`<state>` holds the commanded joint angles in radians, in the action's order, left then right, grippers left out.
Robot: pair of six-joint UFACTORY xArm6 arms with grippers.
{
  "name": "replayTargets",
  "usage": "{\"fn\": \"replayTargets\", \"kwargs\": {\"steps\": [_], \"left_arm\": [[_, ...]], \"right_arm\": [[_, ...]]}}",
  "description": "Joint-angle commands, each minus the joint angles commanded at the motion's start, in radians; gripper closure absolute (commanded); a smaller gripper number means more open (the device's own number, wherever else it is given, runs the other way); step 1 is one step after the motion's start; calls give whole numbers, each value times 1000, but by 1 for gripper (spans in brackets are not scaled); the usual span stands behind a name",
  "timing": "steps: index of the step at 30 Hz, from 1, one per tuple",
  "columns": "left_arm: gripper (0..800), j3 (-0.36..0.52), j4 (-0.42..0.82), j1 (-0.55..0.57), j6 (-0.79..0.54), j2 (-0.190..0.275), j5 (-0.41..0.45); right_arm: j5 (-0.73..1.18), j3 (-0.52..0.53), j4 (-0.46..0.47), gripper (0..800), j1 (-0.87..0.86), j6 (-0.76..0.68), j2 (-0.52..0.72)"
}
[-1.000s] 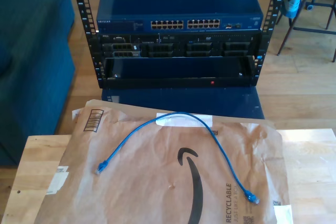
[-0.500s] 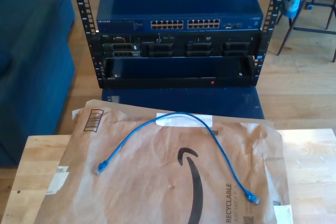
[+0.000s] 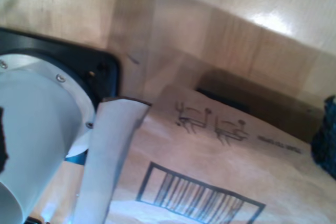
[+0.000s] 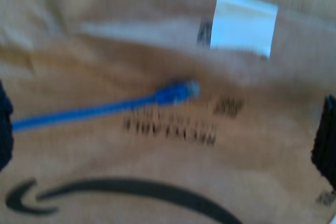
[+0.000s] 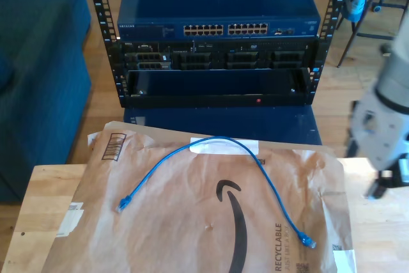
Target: Grab the cable and plug it in
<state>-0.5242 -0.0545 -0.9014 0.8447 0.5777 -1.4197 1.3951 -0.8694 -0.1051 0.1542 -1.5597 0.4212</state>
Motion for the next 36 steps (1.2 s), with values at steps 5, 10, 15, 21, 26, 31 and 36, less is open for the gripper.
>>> {"fn": "replayTargets", "kwargs": {"steps": [5, 10, 15, 21, 26, 31, 36], "left_arm": [[0, 0, -6, 3, 3, -2, 2], [0, 6, -34, 3, 2, -9, 0], [0, 5, -34, 2, 2, -26, 8], [0, 6, -34, 0, 2, -28, -3], [0, 3, -34, 3, 3, -34, 6], [0, 2, -34, 43, 34, -38, 9], [0, 5, -34, 41, 35, -54, 11]], "right_arm": [[-6, -68, 0, 6, 187, -69, -84], [-11, -141, 2, 4, 339, -120, -193], [-11, -258, 2, 4, 446, -120, -333], [-40, -365, 8, 4, 588, -141, -494], [-199, -367, 3, 4, 614, -140, -525], [-292, -385, 6, 4, 640, -133, -577], [-307, -404, 11, 4, 654, -132, -614]]}}
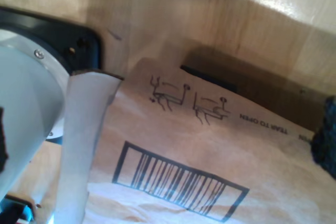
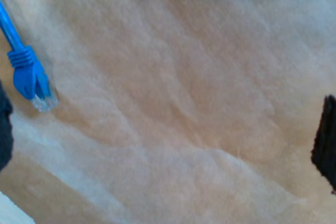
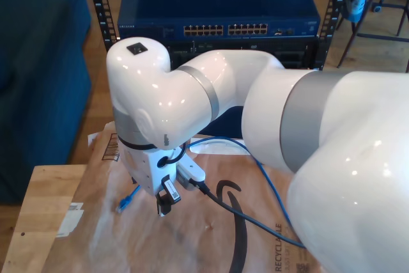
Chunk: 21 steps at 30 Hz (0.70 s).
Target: Grab the cable and plug it in
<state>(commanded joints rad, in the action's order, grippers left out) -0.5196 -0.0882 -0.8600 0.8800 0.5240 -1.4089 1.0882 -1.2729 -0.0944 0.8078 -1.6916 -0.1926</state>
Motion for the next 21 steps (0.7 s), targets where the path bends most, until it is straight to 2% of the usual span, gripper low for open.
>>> {"fn": "replayTargets", "kwargs": {"steps": [6, 12, 15, 19, 21], "left_arm": [[0, -3, 0, 0, 0, 0, 0], [0, -6, 0, 3, 0, -2, 3], [0, -18, 0, 6, 2, -5, 3], [0, -20, 0, 25, 5, -6, 3], [0, -20, 0, 26, 5, -8, 5]], "right_arm": [[-18, -58, 5, 4, 5, 6, -18], [5, -167, 55, 6, 3, 15, -84], [43, -253, 84, 6, 2, 15, -141], [91, -342, 84, 6, -5, 18, -193], [104, -353, 84, 4, -3, 43, -198]]}}
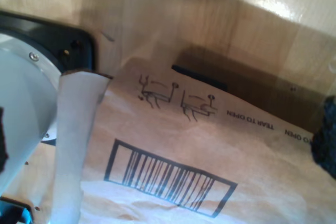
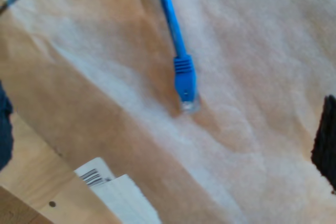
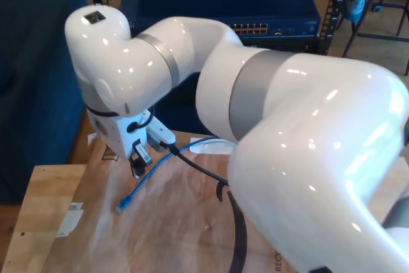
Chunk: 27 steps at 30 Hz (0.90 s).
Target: Grab the cable and plug it in
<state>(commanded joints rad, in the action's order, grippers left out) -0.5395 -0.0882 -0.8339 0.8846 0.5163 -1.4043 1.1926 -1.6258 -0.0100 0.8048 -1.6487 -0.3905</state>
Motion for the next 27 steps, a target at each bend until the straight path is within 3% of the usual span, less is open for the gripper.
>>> {"fn": "replayTargets", "kwargs": {"steps": [8, 27], "left_arm": [[0, -8, -2, 2, -2, -3, 0], [0, -9, -3, 2, 0, -37, 0]], "right_arm": [[38, 15, 0, 6, 2, 141, -15], [-80, 17, -3, 4, 25, 133, -160]]}}
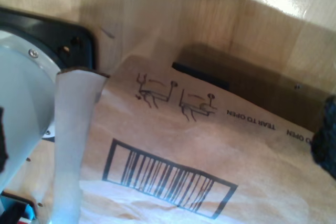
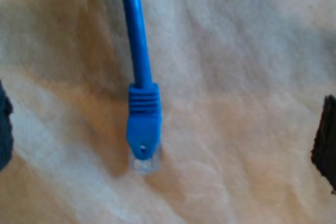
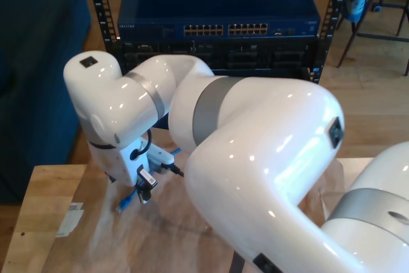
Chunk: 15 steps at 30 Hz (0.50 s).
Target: Grab the cable and plug it in
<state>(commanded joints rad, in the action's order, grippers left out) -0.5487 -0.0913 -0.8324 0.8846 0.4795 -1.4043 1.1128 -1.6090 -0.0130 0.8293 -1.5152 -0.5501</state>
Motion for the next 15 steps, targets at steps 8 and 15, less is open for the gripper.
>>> {"fn": "replayTargets", "kwargs": {"steps": [8, 15], "left_arm": [[0, -3, 0, 0, 0, -8, 2], [0, -3, 0, 0, 0, -11, 2]], "right_arm": [[-23, -5, 2, 8, -26, -29, -34], [-21, -2, 0, 68, -35, -51, -32]]}}
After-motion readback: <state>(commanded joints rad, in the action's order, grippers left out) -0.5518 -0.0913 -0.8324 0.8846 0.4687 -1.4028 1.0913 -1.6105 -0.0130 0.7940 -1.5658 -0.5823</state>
